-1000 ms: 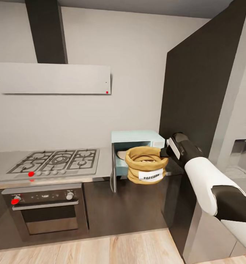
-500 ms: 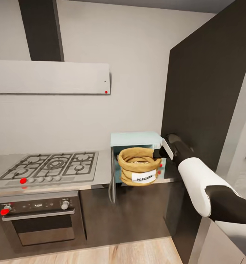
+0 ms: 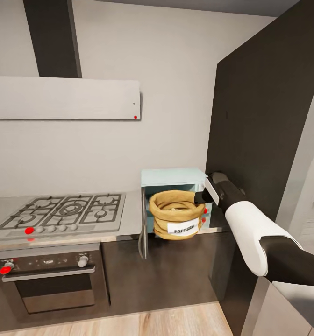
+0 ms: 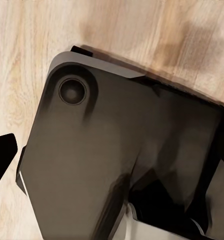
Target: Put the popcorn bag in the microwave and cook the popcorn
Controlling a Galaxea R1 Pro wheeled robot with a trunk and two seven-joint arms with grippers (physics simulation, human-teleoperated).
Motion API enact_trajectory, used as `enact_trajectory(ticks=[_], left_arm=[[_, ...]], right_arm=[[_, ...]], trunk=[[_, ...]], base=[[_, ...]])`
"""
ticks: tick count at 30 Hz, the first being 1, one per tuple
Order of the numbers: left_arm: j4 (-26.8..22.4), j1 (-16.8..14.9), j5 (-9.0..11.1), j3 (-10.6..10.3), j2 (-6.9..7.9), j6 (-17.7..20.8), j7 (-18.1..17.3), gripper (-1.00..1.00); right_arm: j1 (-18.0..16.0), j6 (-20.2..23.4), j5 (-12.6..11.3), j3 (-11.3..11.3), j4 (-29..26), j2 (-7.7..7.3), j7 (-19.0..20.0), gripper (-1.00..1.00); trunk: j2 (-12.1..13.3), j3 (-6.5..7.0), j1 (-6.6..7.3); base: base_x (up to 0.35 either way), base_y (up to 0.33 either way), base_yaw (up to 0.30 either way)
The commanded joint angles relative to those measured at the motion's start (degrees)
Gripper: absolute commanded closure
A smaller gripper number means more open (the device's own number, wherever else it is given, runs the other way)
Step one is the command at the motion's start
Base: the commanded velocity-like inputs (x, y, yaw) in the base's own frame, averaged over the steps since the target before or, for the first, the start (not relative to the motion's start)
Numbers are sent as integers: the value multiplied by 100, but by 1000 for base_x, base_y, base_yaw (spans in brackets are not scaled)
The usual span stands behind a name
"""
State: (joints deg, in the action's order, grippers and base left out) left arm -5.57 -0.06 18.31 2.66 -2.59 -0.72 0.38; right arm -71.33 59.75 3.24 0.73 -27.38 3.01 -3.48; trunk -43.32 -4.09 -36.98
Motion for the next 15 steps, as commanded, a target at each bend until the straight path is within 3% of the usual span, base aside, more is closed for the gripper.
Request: enact_trajectory(ticks=[1,10,15], left_arm=[[-6,1,14,24,0,-8,5,-100],[12,0,15,25,4,-8,-9,-100],[12,1,15,25,4,-8,-17,-100]], right_arm=[[-4,25,12,6,-4,-1,-44,100],[-4,25,-29,6,-4,-2,-99,100],[-4,25,-8,6,-4,-26,-213,100]], trunk=[[-7,-9,-1],[-7,-9,-1],[-7,-9,-1]], base=[[0,0,0],[0,0,-10],[0,0,-243]])
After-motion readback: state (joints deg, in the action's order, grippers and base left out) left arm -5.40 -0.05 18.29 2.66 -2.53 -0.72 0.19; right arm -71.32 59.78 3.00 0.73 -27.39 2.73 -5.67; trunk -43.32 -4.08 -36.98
